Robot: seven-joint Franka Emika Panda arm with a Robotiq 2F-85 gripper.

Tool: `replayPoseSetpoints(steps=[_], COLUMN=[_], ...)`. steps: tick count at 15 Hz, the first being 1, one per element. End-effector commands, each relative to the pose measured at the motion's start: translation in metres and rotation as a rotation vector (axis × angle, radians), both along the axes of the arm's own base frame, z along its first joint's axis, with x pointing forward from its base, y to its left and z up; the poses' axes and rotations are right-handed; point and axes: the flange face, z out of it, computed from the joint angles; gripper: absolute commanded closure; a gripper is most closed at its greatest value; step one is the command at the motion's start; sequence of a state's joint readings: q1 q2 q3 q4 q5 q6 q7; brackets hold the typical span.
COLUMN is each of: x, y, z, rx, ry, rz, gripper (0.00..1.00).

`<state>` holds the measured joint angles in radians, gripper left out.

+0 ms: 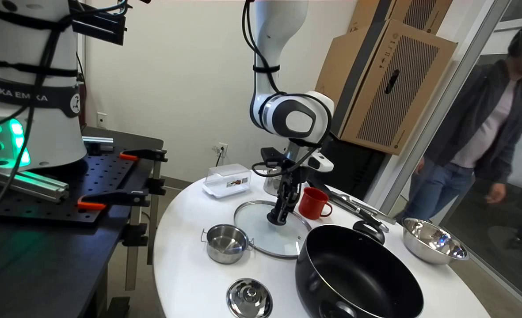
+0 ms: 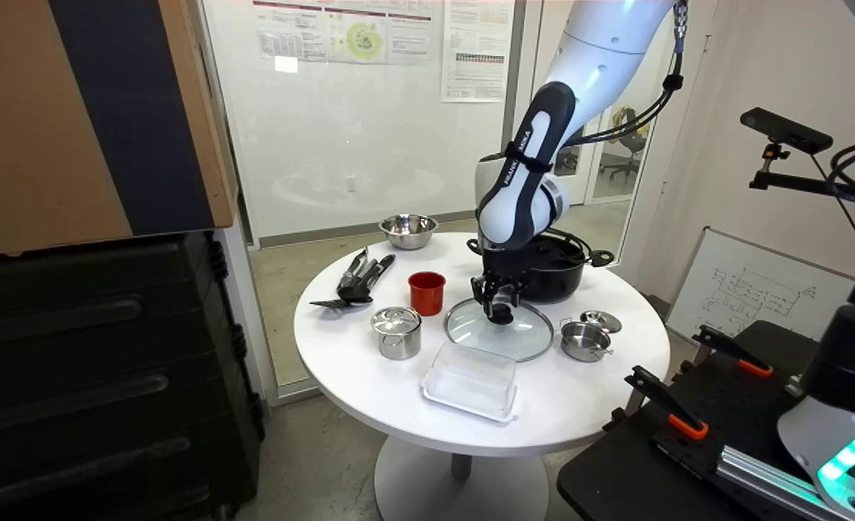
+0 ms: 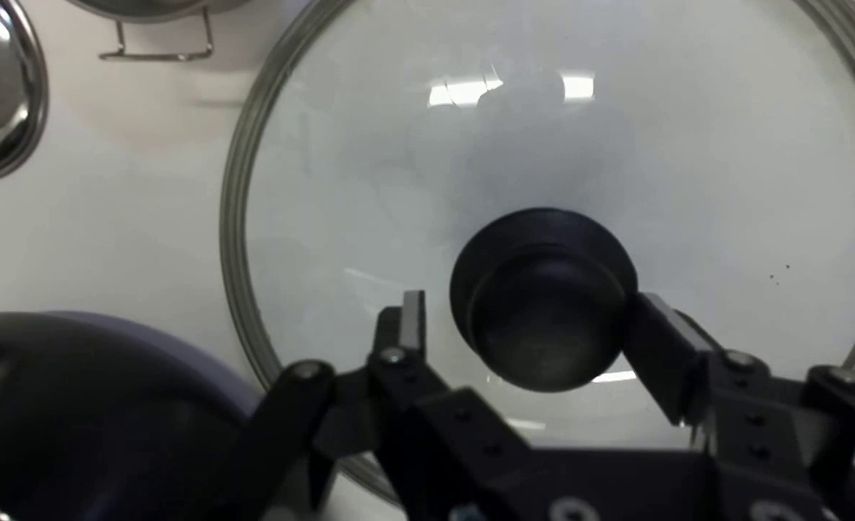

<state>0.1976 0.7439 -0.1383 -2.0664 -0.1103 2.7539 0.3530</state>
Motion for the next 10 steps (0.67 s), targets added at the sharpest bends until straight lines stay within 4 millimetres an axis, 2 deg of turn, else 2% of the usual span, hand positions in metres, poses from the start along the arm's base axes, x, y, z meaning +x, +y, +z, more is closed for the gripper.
replayPoseSetpoints(steps=[1, 3, 7, 10], x=[0.003, 0.003, 0.003, 0.001], y=[0.003, 0.004, 0.004, 0.007], z=[-0.003, -0.003, -0.002, 0.013], rx=[-0.007, -0.009, -0.010, 0.022], ry=[0.002, 0.003, 0.004, -0.004], rz=[-0.015, -0.016, -0.024, -0.012], gripper=[0.59, 0.75, 0.75, 0.75])
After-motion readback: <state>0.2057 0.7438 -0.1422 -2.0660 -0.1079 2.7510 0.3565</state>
